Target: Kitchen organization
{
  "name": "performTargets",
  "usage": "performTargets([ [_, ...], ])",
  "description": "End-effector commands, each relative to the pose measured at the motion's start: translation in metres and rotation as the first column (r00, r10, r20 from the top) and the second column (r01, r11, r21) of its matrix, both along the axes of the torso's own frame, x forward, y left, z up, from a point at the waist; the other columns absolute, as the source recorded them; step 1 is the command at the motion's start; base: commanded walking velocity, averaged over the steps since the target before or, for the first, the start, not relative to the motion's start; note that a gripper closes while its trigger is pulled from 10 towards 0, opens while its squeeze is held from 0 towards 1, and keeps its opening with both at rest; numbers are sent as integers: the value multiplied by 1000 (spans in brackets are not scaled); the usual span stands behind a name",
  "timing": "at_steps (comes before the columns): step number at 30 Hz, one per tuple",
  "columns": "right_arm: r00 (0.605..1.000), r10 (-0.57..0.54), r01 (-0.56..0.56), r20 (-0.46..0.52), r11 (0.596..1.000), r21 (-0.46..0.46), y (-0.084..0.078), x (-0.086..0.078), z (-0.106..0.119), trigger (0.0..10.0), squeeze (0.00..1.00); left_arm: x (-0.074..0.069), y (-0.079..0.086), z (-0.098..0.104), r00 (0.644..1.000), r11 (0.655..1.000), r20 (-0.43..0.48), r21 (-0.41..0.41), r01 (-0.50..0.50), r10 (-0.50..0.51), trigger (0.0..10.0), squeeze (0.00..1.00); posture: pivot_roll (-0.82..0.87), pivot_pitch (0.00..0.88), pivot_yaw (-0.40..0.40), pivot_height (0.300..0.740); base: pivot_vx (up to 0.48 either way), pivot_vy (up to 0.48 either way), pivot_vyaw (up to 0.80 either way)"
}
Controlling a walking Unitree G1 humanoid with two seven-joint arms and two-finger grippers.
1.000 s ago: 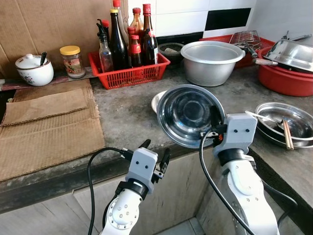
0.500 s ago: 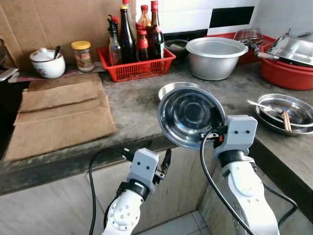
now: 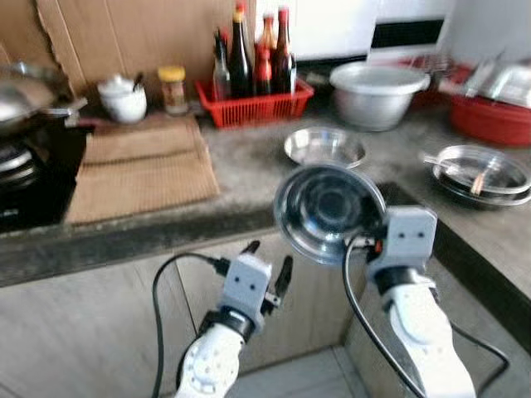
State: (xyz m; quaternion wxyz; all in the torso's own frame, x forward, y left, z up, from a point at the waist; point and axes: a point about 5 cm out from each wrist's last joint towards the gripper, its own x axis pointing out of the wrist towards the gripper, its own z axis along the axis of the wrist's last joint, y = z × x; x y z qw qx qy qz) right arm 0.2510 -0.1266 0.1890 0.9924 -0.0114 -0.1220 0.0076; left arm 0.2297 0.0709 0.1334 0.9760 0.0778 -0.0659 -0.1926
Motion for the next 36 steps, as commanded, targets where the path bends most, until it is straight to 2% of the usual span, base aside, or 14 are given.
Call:
performTargets([
  [1, 1000, -8, 8, 4, 1000, -1, -3, -1, 2, 10000, 0, -1, -4, 1, 1000, 1000, 1, -6, 14, -14, 10000, 0, 176, 2, -28, 740, -292, 0, 0],
  [6, 1000, -15, 15, -5, 1000, -1, -4, -1, 0, 10000, 0, -1, -4, 1, 1000, 1000, 1, -6, 14, -14, 10000, 0, 175, 0, -28, 740, -292, 0, 0],
  [36, 996, -68, 69, -61, 997, 15, -13, 4, -5, 10000, 0, -1, -5, 0, 1000, 1000, -1, -7, 17, -17, 10000, 0, 170, 0, -30, 740, -300, 0, -795],
])
